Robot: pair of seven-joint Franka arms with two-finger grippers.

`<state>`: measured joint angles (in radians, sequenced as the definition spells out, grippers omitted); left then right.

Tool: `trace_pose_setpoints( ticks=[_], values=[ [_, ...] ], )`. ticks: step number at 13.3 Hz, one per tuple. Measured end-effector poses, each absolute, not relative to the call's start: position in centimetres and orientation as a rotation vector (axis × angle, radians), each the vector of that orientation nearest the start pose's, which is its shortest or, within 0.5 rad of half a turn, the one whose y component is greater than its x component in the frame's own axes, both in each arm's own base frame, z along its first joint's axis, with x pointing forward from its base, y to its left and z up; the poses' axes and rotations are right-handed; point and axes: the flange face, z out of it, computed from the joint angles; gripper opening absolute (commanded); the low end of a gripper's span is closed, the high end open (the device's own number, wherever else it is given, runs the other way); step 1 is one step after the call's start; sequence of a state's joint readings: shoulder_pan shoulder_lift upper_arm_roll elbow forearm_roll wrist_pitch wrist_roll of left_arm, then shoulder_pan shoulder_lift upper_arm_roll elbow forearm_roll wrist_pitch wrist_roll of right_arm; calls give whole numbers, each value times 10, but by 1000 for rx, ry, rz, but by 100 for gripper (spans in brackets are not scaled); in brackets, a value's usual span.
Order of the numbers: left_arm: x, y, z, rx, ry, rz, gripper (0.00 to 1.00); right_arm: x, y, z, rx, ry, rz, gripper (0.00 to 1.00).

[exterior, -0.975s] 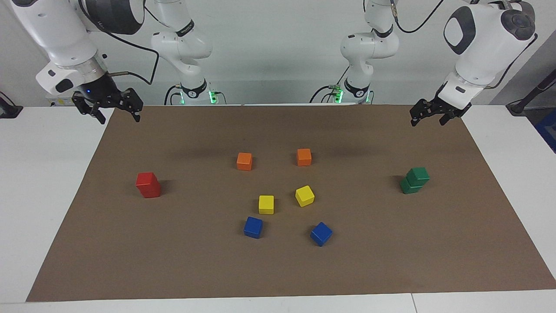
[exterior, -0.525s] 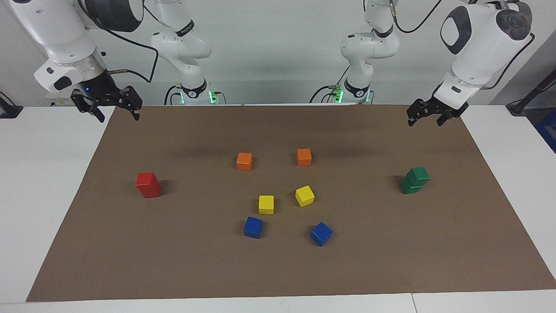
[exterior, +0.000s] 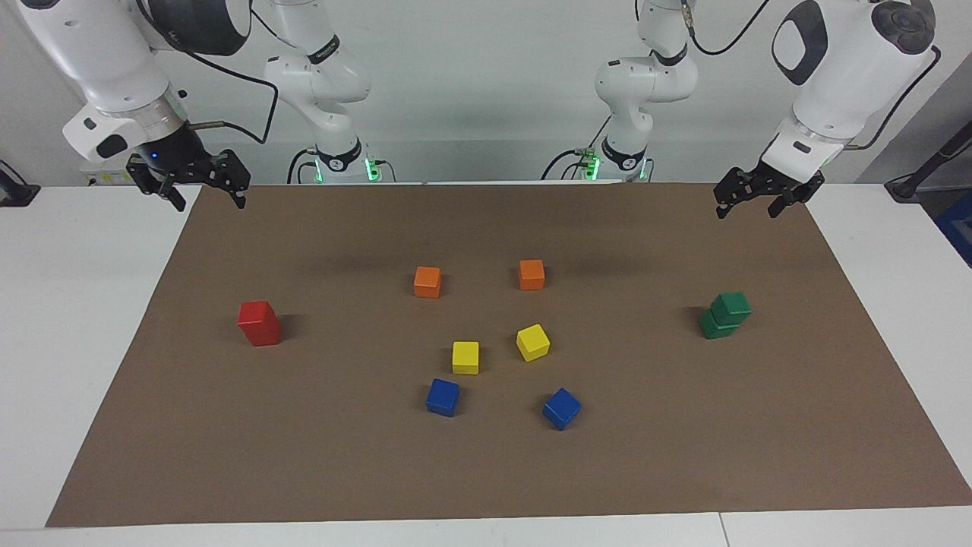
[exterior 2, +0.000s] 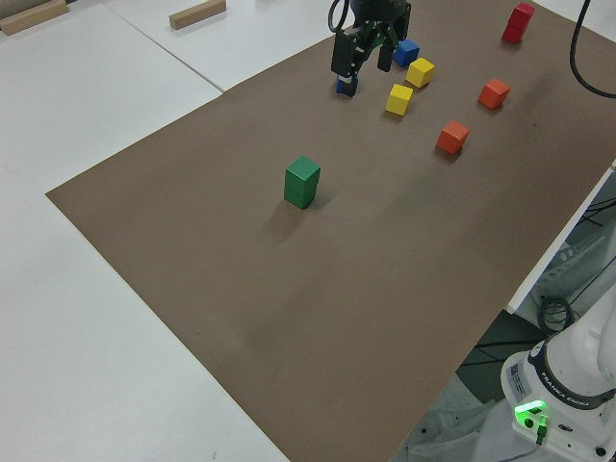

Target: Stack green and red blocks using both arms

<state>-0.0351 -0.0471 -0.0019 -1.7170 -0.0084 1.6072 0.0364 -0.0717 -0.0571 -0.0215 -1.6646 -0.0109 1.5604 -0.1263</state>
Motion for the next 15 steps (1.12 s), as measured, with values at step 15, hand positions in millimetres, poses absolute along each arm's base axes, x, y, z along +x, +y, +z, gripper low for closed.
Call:
trace_pose_setpoints(
  ticks=[15],
  values=[
    [543, -58, 591, -3136, 232, 65, 100, 530, -51, 611, -3144, -52, 83, 100]
  ],
)
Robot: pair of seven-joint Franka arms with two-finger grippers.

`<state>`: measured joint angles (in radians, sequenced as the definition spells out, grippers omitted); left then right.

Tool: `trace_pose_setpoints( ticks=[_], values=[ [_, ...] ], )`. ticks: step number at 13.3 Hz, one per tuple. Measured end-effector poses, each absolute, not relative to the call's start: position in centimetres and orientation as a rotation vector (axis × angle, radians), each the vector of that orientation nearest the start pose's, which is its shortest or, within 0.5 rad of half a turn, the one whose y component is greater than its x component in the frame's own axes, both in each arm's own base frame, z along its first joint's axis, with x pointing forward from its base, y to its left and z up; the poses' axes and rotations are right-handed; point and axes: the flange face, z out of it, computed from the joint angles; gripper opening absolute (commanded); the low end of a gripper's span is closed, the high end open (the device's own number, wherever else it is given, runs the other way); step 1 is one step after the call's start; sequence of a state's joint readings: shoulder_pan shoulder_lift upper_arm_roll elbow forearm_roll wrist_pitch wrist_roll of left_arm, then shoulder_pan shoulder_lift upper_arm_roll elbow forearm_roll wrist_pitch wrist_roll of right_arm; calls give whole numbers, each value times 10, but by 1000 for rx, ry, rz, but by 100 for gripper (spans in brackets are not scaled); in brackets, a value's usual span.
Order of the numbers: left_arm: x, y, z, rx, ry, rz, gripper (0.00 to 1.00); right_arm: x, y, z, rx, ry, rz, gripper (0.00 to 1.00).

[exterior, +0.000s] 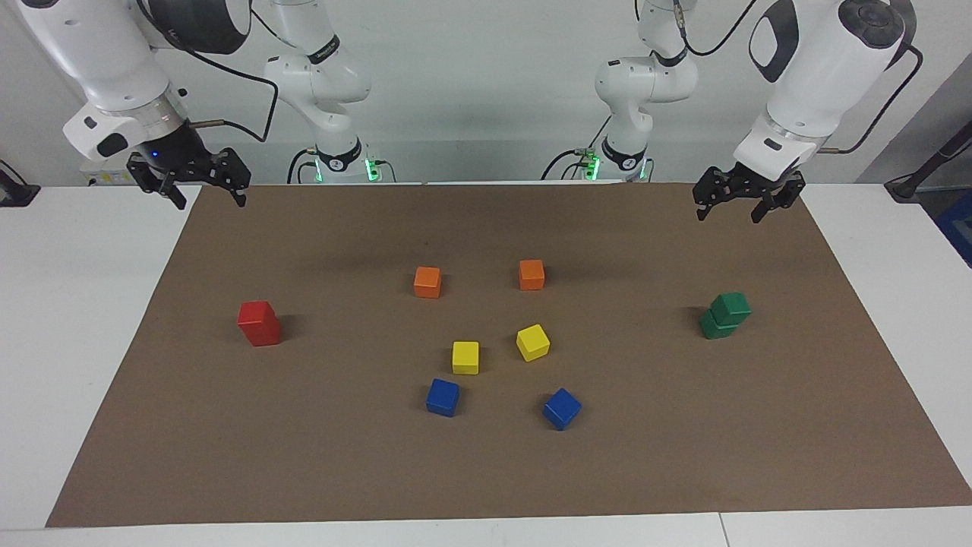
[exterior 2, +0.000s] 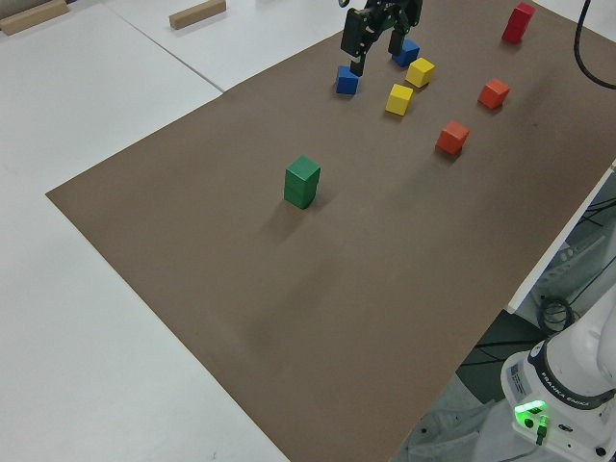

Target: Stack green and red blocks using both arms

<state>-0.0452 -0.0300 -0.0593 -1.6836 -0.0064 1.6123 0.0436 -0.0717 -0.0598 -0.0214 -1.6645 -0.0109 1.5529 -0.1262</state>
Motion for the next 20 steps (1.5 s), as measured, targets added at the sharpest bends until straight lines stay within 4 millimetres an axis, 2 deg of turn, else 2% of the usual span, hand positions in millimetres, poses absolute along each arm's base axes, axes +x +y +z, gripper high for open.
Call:
trace_pose_setpoints(
  ticks=[9, 20],
  values=[
    [544, -46, 591, -3103, 209, 62, 100, 530, -51, 611, -3145, -52, 83, 100],
    [544, -44, 592, -3104, 200, 62, 100, 529, -55, 611, -3146, -41, 83, 100]
  ],
)
